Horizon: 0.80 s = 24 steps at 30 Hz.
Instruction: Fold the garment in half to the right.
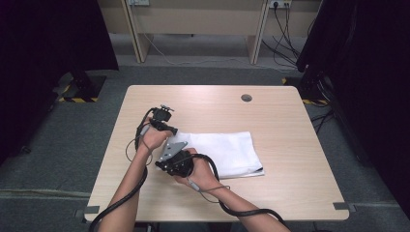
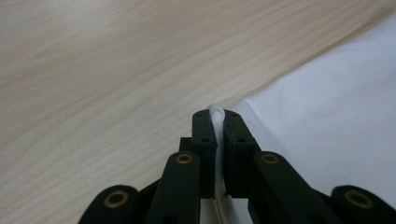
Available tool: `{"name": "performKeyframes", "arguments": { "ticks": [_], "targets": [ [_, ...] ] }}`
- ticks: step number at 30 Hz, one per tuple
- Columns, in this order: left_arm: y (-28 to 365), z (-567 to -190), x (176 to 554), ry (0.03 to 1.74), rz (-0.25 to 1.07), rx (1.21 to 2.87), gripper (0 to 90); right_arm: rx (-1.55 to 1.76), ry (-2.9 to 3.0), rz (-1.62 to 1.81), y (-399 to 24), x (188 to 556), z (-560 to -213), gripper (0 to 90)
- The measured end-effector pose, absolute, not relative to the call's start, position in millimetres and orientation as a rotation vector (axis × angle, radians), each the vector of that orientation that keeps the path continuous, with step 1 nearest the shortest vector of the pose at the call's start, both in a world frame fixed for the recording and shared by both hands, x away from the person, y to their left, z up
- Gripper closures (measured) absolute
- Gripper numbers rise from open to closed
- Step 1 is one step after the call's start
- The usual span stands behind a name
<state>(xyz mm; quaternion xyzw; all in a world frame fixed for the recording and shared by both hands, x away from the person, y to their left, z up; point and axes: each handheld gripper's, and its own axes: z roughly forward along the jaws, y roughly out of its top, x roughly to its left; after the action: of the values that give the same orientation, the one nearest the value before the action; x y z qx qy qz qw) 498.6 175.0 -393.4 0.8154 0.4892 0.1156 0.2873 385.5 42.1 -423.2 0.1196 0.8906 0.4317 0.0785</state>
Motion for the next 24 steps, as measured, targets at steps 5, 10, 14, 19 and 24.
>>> {"name": "performKeyframes", "arguments": {
  "ticks": [5, 10, 14, 19, 24],
  "targets": [
    [178, -388, 498, 1.310, 0.318, 2.176, 84.7, 0.360, 2.640, 1.349, 43, 385, -414, 85.1],
    [182, -380, 497, 1.319, 0.336, 2.173, 84.7, 0.362, 2.623, 1.382, 45, 385, -406, 85.1],
    [184, -373, 497, 1.321, 0.346, 2.185, 84.7, 0.359, 2.615, 1.398, 48, 385, -402, 85.1],
    [187, -367, 496, 1.322, 0.363, 2.195, 84.6, 0.362, 2.596, 1.423, 51, 384, -398, 85.1],
    [191, -361, 496, 1.331, 0.379, 2.197, 84.7, 0.376, 2.572, 1.459, 54, 383, -392, 85.1]
  ]
}}
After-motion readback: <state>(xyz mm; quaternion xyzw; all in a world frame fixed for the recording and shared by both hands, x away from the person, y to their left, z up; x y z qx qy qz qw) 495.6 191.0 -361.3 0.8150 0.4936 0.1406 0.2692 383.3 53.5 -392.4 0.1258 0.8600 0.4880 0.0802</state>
